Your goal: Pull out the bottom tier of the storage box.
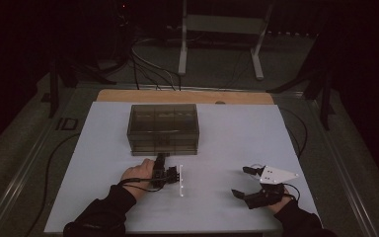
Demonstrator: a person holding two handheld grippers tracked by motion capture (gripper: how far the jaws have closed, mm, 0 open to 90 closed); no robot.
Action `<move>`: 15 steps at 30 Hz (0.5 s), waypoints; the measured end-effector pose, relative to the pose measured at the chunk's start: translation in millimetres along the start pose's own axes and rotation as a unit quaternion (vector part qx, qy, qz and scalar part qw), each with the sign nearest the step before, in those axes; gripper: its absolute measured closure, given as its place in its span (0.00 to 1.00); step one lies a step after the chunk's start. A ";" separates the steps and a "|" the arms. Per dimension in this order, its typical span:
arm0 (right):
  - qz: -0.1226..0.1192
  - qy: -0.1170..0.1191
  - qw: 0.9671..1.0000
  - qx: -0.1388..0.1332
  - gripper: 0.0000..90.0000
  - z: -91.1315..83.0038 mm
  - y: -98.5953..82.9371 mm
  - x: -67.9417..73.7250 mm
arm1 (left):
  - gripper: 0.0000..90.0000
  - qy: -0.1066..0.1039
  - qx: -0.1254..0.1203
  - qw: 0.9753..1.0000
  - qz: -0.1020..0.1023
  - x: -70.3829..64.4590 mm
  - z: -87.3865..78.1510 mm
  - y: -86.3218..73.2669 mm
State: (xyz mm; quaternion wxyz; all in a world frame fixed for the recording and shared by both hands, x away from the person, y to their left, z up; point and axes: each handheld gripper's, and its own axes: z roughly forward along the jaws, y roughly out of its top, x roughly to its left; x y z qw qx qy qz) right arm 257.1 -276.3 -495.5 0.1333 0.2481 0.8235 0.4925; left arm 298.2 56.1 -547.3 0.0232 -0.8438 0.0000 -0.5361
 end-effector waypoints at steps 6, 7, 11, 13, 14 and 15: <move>0.000 0.000 1.000 0.000 0.12 0.0 0.0 0.1 | 0.89 -0.005 0.001 1.000 0.003 -1.9 -2.9 0.8; 0.000 0.000 1.000 0.000 0.12 0.0 0.0 0.1 | 0.89 -0.004 0.001 1.000 0.005 -2.0 -2.7 1.1; 0.000 0.000 1.000 -0.001 0.12 -0.2 0.1 0.2 | 0.89 -0.006 0.003 1.000 0.009 -1.9 -3.0 1.0; 0.000 -0.001 1.000 -0.001 0.12 -0.4 -0.1 -0.1 | 0.89 -0.008 0.002 1.000 0.005 -1.2 -2.8 1.0; 0.000 -0.001 1.000 0.000 0.12 -0.2 -0.1 0.0 | 0.89 -0.009 0.000 1.000 0.004 -0.9 -2.7 0.7; 0.000 0.000 1.000 0.000 0.12 -0.1 -0.1 0.1 | 0.89 -0.010 -0.002 1.000 0.006 -0.4 -2.6 0.2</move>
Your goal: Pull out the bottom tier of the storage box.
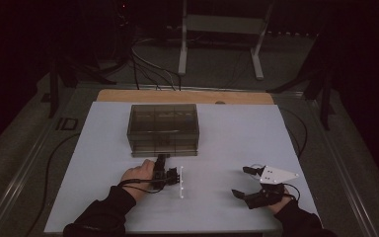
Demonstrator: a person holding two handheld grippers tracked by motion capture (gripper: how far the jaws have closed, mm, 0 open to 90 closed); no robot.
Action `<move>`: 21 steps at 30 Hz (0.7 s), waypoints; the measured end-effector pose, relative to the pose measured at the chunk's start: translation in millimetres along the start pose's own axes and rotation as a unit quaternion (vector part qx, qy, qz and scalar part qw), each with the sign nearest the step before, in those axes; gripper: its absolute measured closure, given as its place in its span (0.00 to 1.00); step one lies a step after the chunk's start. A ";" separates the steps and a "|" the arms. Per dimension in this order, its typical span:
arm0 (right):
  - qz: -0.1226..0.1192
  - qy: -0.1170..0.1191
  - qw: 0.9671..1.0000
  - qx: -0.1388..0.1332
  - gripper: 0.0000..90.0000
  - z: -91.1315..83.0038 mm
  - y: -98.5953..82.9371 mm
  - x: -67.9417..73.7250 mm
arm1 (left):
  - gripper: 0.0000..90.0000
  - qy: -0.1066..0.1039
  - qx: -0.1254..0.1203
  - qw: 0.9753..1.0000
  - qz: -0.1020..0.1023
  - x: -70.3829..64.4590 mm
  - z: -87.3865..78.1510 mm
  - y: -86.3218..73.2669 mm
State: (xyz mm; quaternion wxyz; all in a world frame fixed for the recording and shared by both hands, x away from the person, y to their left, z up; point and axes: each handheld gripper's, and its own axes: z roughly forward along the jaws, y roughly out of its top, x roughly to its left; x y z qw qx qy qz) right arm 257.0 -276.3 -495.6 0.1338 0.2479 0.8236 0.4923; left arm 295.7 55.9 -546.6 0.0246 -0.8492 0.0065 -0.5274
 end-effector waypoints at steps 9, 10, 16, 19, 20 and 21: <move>0.001 -0.001 1.000 -0.001 0.12 -0.2 -0.1 -0.5 | 0.82 -0.056 -0.038 0.997 -0.020 15.8 -9.2 -5.6; 0.001 -0.001 1.000 0.000 0.12 -0.2 -0.1 -0.5 | 0.81 -0.062 -0.041 0.997 -0.027 17.1 -10.5 -6.3; 0.001 -0.001 1.000 -0.001 0.12 -0.1 0.1 0.0 | 0.70 -0.095 -0.057 0.993 -0.050 24.3 -17.1 -14.2; 0.002 -0.001 1.000 0.000 0.12 -0.1 0.0 -0.2 | 0.62 -0.115 -0.072 0.988 -0.069 31.7 -20.1 -19.1; 0.002 -0.001 1.000 0.000 0.12 0.1 0.1 -0.1 | 0.60 -0.126 -0.076 0.986 -0.076 34.5 -20.5 -20.8; 0.001 0.000 1.000 0.000 0.12 0.3 0.1 0.0 | 0.53 -0.143 -0.086 0.982 -0.084 39.6 -21.8 -24.6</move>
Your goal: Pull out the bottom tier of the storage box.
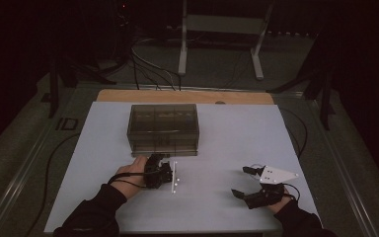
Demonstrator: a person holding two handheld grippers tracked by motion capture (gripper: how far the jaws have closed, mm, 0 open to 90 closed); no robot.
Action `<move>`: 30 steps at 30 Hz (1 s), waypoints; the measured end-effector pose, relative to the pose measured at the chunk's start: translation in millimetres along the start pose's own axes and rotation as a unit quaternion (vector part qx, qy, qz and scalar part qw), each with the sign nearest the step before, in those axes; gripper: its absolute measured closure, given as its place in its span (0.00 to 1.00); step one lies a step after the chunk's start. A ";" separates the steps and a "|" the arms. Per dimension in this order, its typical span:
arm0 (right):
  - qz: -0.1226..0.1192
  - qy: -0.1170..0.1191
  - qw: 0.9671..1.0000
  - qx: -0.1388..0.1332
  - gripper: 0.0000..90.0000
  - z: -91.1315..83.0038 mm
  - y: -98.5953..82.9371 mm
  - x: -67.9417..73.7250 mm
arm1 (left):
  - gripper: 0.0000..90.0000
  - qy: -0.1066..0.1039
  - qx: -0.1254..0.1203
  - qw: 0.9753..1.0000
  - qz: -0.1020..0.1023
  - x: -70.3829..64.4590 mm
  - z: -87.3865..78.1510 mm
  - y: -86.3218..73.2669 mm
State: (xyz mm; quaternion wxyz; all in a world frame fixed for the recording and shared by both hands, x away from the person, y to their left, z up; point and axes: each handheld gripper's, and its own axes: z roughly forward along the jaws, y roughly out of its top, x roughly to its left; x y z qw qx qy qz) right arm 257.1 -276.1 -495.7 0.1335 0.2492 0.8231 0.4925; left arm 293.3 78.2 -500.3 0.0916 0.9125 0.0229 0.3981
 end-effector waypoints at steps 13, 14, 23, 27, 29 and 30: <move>0.001 -0.001 1.000 0.000 0.12 0.2 0.0 0.0 | 0.08 -0.100 -0.058 0.990 -0.074 19.7 -16.5 -13.9; 0.001 -0.001 1.000 0.000 0.12 0.2 0.0 0.0 | 0.02 -0.119 -0.064 0.988 -0.078 21.9 -17.4 -15.7; 0.001 0.000 1.000 0.001 0.12 0.8 0.0 0.3 | 0.00 -0.155 -0.092 0.978 -0.108 36.9 -31.1 -31.5; 0.002 0.000 1.000 0.000 0.12 0.8 0.2 0.6 | 0.00 -0.172 -0.105 0.972 -0.120 41.7 -35.5 -37.6; 0.002 0.000 1.000 0.001 0.12 0.8 0.1 0.6 | 0.00 -0.177 -0.111 0.970 -0.128 44.4 -38.0 -40.8; 0.002 0.001 1.000 0.000 0.12 0.8 0.0 0.5 | 0.00 -0.180 -0.114 0.968 -0.131 46.6 -39.5 -42.6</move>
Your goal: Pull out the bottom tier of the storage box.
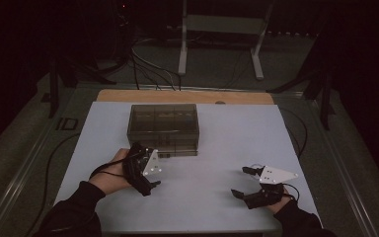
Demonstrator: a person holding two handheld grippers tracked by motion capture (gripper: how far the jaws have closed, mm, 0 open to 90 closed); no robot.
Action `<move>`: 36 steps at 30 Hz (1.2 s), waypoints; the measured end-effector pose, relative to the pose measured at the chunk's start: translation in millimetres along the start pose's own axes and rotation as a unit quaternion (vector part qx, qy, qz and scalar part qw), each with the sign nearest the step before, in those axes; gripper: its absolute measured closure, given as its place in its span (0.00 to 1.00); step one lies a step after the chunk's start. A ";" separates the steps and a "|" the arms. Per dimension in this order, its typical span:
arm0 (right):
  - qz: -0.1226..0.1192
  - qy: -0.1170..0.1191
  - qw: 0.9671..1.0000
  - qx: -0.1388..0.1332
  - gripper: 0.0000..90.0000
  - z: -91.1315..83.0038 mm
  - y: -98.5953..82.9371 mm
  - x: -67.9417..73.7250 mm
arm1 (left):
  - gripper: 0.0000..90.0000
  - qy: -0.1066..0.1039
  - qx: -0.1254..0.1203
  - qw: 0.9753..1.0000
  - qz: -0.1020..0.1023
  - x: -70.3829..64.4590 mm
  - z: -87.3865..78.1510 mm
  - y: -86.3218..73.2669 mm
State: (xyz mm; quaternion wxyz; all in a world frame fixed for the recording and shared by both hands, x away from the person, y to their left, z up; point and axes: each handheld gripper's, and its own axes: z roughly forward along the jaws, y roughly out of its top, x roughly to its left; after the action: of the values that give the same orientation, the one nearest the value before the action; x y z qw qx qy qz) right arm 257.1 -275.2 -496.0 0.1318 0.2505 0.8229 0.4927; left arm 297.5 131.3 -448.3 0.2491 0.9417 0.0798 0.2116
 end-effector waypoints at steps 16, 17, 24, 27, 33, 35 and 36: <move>0.001 0.001 1.000 0.001 0.12 0.9 0.0 0.4 | 0.00 -0.035 -0.063 0.996 -0.056 29.1 -29.3 -17.5; 0.001 0.001 1.000 0.001 0.12 0.9 0.0 0.4 | 0.00 -0.035 -0.063 0.996 -0.056 29.1 -29.3 -17.5; 0.001 0.002 1.000 0.001 0.12 1.0 -0.1 0.3 | 0.01 -0.039 -0.046 0.996 -0.068 38.1 -20.4 -30.2; 0.001 0.002 1.000 0.001 0.12 0.9 -0.2 0.2 | 0.06 -0.044 -0.042 0.996 -0.064 39.2 -16.0 -34.1; 0.001 0.004 1.000 0.003 0.12 1.5 -0.3 0.6 | 0.20 -0.046 -0.033 0.997 -0.056 44.5 -6.5 -41.2; 0.001 0.004 1.000 0.002 0.12 1.5 -0.2 0.7 | 0.23 -0.039 -0.027 0.997 -0.055 45.6 -5.0 -41.6; 0.001 0.004 1.000 0.002 0.12 1.4 -0.2 0.8 | 0.25 -0.037 -0.024 0.998 -0.053 46.8 -3.6 -42.0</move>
State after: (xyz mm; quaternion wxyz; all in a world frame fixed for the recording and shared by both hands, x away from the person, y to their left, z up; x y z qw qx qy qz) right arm 257.1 -273.8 -496.8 0.1275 0.2491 0.8244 0.4919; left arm 336.1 181.0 -449.7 0.2858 0.9369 0.1153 0.1649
